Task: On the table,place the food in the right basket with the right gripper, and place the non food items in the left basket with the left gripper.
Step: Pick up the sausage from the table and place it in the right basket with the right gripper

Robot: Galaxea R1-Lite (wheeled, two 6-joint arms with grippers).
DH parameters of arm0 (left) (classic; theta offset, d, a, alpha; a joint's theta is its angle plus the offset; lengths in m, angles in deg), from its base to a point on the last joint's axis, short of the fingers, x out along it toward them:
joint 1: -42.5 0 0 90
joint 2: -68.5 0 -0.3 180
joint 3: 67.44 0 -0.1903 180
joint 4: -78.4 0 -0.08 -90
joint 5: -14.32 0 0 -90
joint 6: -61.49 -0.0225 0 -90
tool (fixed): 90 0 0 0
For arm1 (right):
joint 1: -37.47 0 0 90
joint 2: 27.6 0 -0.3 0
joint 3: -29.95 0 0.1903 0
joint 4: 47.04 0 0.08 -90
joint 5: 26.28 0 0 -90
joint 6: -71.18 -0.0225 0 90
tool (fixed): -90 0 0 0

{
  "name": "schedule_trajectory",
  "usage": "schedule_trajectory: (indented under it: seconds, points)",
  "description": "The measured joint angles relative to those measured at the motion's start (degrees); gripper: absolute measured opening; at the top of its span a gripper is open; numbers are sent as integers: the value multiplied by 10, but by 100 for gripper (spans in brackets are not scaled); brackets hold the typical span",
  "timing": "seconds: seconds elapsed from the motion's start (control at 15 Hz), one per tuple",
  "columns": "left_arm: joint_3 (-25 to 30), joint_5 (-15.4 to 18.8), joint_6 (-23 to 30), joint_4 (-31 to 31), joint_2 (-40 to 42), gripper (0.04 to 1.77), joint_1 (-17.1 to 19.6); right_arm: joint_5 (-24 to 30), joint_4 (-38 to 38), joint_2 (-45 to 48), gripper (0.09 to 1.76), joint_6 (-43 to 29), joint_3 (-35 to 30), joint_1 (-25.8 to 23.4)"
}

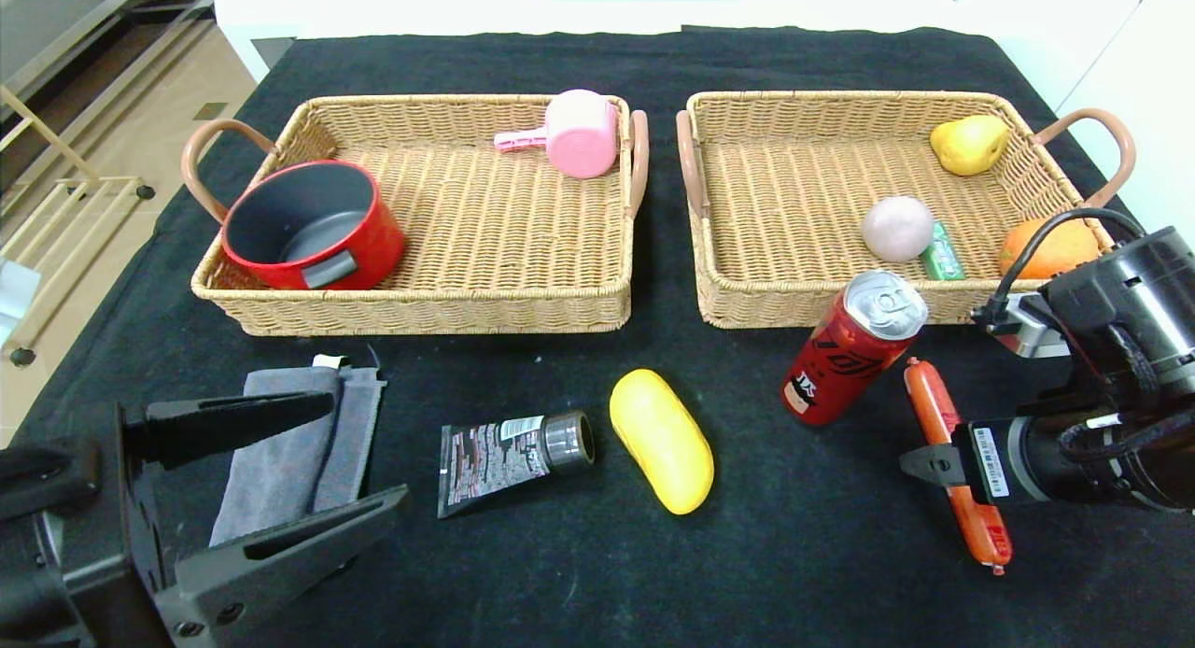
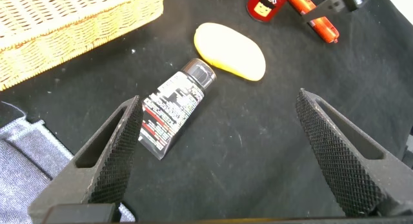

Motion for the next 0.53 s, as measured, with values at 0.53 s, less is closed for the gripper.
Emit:
schedule_trajectory:
  seconds: [0.53]
  points:
    - [-1, 0, 0, 0, 0, 172, 0, 1, 8, -30, 171, -7, 2, -5]
